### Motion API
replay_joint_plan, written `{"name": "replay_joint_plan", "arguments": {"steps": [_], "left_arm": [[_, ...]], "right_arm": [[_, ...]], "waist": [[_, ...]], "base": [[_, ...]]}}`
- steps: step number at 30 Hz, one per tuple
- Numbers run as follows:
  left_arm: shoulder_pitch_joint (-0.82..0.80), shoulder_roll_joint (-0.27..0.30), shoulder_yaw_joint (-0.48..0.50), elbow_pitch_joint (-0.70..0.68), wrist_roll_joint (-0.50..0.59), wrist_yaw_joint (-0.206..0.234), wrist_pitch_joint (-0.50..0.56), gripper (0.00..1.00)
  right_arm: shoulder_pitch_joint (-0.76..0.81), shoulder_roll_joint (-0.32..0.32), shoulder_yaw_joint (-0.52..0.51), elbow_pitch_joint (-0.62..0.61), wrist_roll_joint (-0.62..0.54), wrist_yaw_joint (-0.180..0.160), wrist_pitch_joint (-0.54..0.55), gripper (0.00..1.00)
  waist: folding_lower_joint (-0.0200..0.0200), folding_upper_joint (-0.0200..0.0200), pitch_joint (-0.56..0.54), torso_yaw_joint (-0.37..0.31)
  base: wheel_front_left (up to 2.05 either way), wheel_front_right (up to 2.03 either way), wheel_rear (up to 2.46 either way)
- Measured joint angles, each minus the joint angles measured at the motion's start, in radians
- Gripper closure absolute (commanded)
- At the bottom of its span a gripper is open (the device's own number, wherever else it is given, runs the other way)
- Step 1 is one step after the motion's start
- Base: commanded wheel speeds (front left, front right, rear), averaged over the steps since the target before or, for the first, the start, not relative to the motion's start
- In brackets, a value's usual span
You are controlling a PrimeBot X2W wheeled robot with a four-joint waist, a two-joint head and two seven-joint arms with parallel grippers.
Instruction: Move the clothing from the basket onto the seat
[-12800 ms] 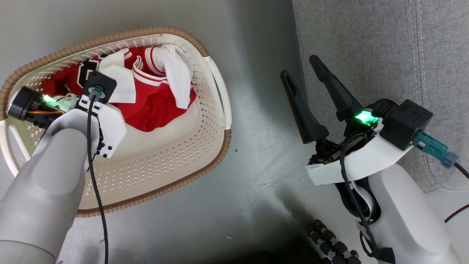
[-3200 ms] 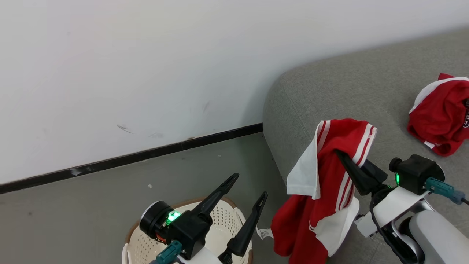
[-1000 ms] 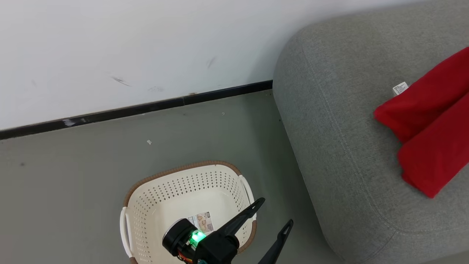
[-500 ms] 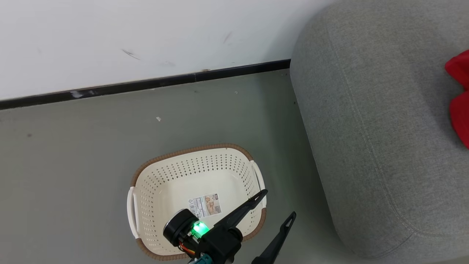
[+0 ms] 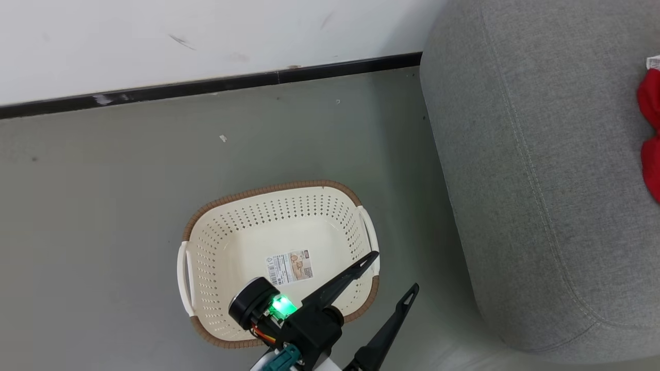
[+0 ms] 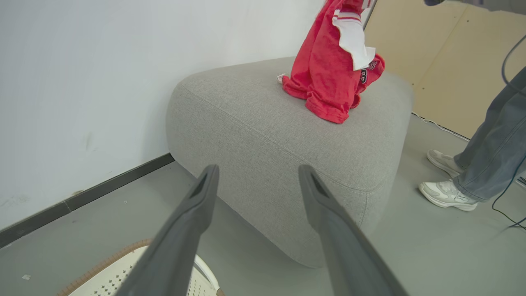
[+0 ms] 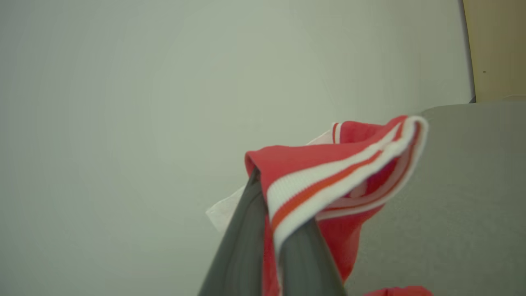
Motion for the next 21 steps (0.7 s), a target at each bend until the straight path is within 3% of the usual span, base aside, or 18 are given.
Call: {"name": "replay_joint_plan", "arguments": {"steps": [17, 18, 21], "left_arm": [[-0.054, 0.003, 0.01, -0.004, 0.019, -0.009, 0.015, 0.0], [-0.059, 0.003, 0.012, -0.004, 0.019, -0.009, 0.015, 0.0], [-0.066, 0.003, 0.019, -0.004, 0.019, -0.009, 0.015, 0.0]], "right_arm": [[0.043, 0.063, -0.039, 0.136, -0.012, 0.0, -0.018, 1.0], [0.043, 0.067, -0.04, 0.142, -0.012, 0.0, -0.018, 0.96], [0.043, 0.079, -0.036, 0.148, -0.013, 0.0, -0.018, 0.65]], "waist": [[0.0, 0.0, 0.08, -0.026], [0.0, 0.0, 0.083, -0.027], [0.0, 0.0, 0.092, -0.031]], "base": [[0.0, 0.0, 0.0], [0.0, 0.0, 0.0], [0.0, 0.0, 0.0]]}}
